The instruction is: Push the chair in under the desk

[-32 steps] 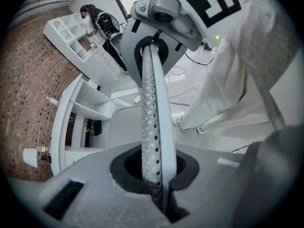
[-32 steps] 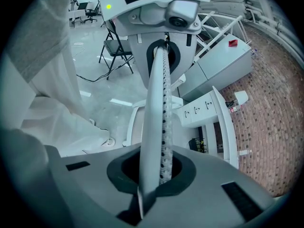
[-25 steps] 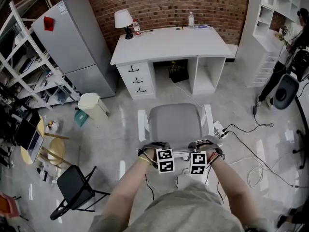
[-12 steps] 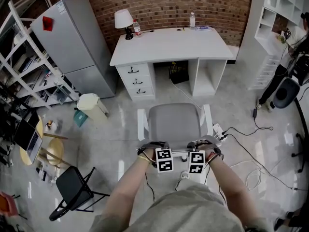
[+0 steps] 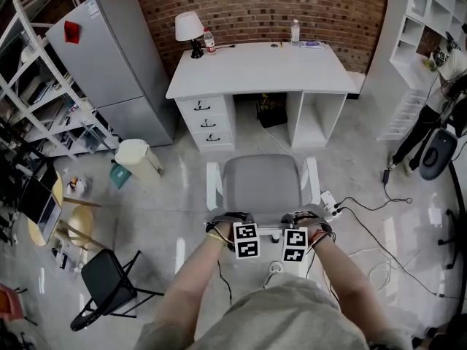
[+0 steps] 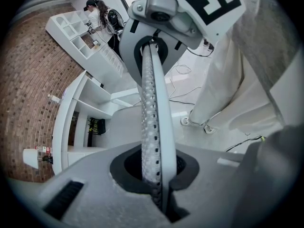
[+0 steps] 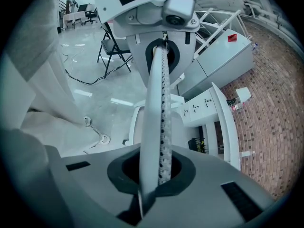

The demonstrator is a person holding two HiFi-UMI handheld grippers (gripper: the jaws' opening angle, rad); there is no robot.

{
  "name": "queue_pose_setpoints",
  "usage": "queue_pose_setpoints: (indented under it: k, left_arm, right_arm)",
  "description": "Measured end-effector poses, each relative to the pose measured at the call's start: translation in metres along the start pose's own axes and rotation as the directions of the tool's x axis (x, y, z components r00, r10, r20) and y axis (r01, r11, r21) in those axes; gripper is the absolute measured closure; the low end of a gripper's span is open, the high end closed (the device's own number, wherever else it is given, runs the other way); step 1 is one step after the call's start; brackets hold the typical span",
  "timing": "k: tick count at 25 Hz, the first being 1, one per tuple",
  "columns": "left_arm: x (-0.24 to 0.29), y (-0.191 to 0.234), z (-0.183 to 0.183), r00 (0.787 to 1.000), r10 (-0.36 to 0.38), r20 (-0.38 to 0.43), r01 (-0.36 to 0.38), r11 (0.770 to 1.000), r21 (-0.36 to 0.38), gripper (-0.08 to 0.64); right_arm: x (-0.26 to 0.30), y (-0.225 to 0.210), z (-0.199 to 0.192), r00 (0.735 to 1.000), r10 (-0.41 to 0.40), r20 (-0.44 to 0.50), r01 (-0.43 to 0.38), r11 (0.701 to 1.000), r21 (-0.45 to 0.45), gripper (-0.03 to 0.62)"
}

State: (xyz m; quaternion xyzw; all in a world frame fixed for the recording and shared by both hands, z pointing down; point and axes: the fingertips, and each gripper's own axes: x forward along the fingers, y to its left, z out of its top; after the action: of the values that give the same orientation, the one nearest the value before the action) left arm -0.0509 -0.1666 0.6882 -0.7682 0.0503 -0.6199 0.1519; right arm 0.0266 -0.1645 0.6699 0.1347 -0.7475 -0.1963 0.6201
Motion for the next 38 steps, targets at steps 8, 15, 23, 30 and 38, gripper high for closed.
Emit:
queue_pose_setpoints:
  k: [8, 15, 23, 30, 38]
  left_arm:
    - [0.005, 0.016, 0.000, 1.000, 0.003, -0.005, -0.003, 1.000, -0.007, 0.535]
    - [0.013, 0.033, 0.004, 1.000, 0.013, -0.008, -0.013, 1.000, -0.015, 0.535]
    - [0.018, 0.054, 0.005, 1.000, 0.017, -0.012, -0.017, 1.000, -0.026, 0.535]
    - [0.025, 0.074, 0.006, 1.000, 0.021, -0.013, -0.021, 0.999, -0.033, 0.535]
    - [0.031, 0.094, 0.006, 0.999, 0.031, -0.015, -0.032, 0.999, -0.039, 0.535]
  right_arm:
    - [0.007, -0.016, -0.006, 1.000, -0.007, 0.002, 0.007, 1.000, -0.015, 0.581]
    - [0.015, -0.030, -0.016, 1.000, -0.016, 0.011, 0.016, 0.999, -0.033, 0.581]
    - [0.022, -0.050, -0.022, 1.000, -0.015, 0.020, 0.016, 0.999, -0.046, 0.581]
    - [0.032, -0.069, -0.030, 0.999, -0.020, 0.024, 0.022, 0.998, -0.058, 0.581]
    - [0.040, -0.087, -0.036, 0.999, -0.030, 0.027, 0.032, 0.997, -0.072, 0.581]
